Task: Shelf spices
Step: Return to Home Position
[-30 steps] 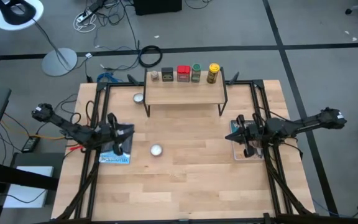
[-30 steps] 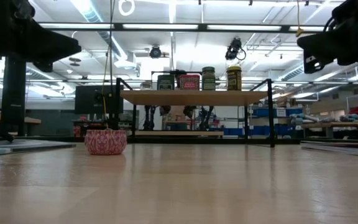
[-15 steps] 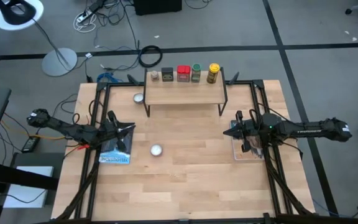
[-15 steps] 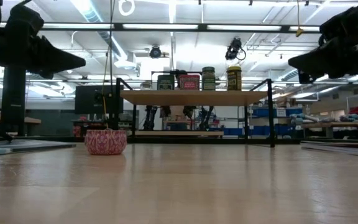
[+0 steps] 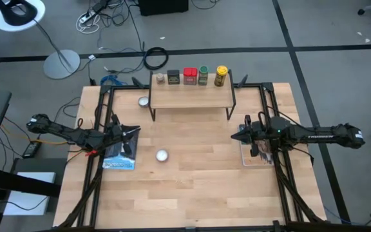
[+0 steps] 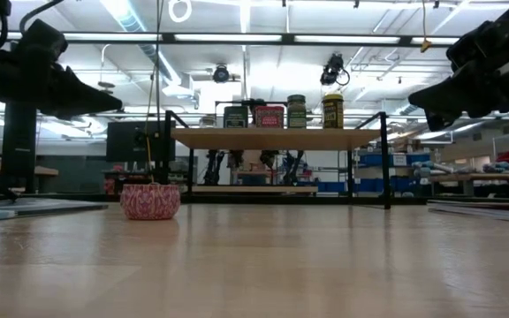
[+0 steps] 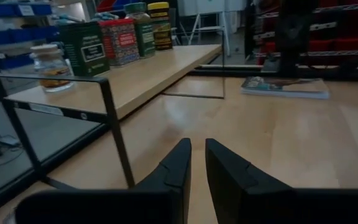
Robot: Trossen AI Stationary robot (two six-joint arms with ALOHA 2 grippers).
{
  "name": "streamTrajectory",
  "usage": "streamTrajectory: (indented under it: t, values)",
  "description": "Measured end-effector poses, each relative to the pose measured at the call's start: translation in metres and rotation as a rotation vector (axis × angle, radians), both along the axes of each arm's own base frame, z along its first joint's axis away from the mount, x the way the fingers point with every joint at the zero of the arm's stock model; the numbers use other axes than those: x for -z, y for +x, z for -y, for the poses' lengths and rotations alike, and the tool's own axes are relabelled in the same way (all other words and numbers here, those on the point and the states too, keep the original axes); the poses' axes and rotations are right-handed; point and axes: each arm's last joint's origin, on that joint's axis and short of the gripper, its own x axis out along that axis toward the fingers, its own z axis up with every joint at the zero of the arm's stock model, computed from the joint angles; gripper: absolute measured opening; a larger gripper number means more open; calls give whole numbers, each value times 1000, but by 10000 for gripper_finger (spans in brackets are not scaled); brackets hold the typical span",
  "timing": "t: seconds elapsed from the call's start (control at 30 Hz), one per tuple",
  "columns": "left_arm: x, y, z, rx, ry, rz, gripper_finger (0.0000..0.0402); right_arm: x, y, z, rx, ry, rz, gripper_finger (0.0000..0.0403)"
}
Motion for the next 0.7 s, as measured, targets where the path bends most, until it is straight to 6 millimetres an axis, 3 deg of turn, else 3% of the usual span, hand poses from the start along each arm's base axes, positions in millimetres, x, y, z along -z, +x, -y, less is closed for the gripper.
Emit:
streamTrajectory:
  t: [0.7]
  values:
    - [-2,0,0,10,-4,21,51,1,0,0,0,-15,-6,4]
